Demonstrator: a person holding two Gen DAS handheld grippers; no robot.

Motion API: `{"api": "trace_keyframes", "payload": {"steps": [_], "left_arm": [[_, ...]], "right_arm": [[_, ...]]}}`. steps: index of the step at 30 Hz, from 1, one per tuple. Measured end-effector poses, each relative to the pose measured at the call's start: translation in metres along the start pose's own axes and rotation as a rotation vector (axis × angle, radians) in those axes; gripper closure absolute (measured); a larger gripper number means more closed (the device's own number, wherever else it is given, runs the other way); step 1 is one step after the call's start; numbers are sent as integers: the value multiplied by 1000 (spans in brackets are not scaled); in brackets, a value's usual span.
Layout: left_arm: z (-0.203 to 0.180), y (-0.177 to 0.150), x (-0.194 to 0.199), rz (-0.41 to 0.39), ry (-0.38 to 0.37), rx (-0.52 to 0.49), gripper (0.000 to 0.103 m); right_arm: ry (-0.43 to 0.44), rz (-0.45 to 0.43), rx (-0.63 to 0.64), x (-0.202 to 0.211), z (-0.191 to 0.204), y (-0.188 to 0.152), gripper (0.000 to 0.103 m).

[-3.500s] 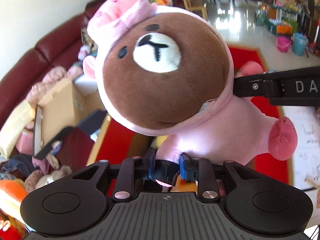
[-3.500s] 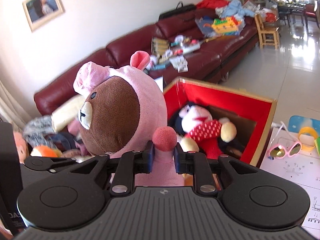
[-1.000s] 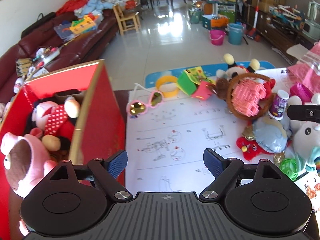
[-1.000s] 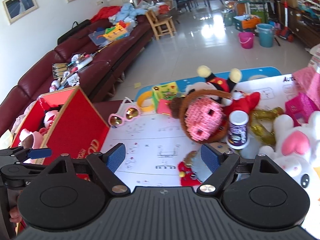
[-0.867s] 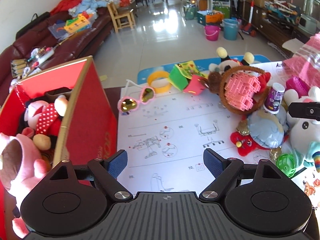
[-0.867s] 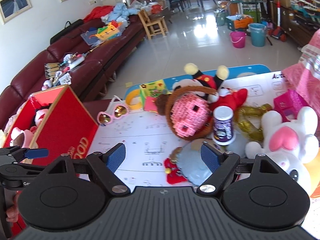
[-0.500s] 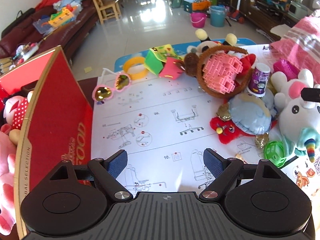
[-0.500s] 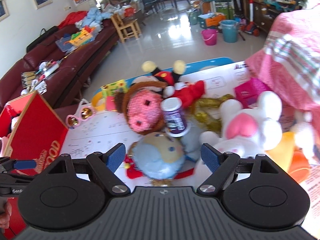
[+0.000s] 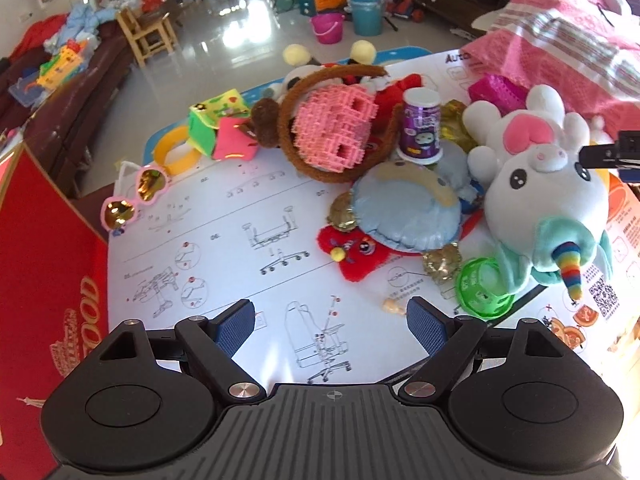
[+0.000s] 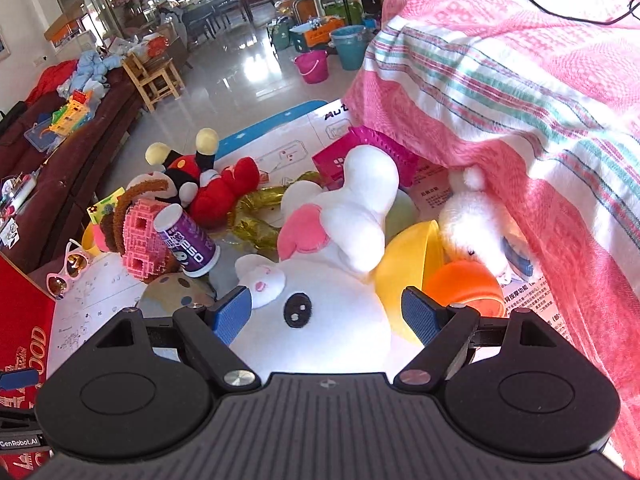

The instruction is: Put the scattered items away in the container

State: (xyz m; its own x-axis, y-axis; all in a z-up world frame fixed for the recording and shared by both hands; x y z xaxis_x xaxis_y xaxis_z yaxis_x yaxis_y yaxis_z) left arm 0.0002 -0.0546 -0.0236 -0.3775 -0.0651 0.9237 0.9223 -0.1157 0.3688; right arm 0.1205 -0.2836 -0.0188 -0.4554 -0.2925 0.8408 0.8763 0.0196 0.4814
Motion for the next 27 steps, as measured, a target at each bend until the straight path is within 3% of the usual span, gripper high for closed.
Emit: {"api": "trace_keyframes", "payload": {"steps": [2,4,10,22,25,27], "left_arm": [[-16,4,-3,1,-34,-29,12],[-34,9,-5,3,-83,-51,12],[-83,23,-14,22,-211,-112,12],[-135,30,-45,96,-246,-177,20],[-138,30,-51,106,-232,-182,28],[-136,31,-56,121,-246,-169,43]], "right_arm": [[-1,-1,11,-4,-1,3,23],[-1,-15,10,-9,-5,9,34],[12,-31,-33,-22,-22,23,43],[91,-3,-30,-25,-25,17,44],[102,4,-27,-26,-23,16,45],[107,10,-21,-26,-20,14,43]]}}
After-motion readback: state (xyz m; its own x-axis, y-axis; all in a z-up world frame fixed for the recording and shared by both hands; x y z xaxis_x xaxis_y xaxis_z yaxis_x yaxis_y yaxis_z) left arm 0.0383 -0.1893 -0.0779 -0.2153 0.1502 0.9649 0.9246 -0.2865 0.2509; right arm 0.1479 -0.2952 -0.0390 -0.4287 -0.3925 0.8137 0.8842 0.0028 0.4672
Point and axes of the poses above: each gripper's, at about its wrist camera, not at the fingertips, and x roughly against the way its jaws point, z to its left, y to its top, the point moved 3 cm from there along -x, roughly the way its jaws point, and after that the axes turned 8 degrees about z, right-handed, at the moved point
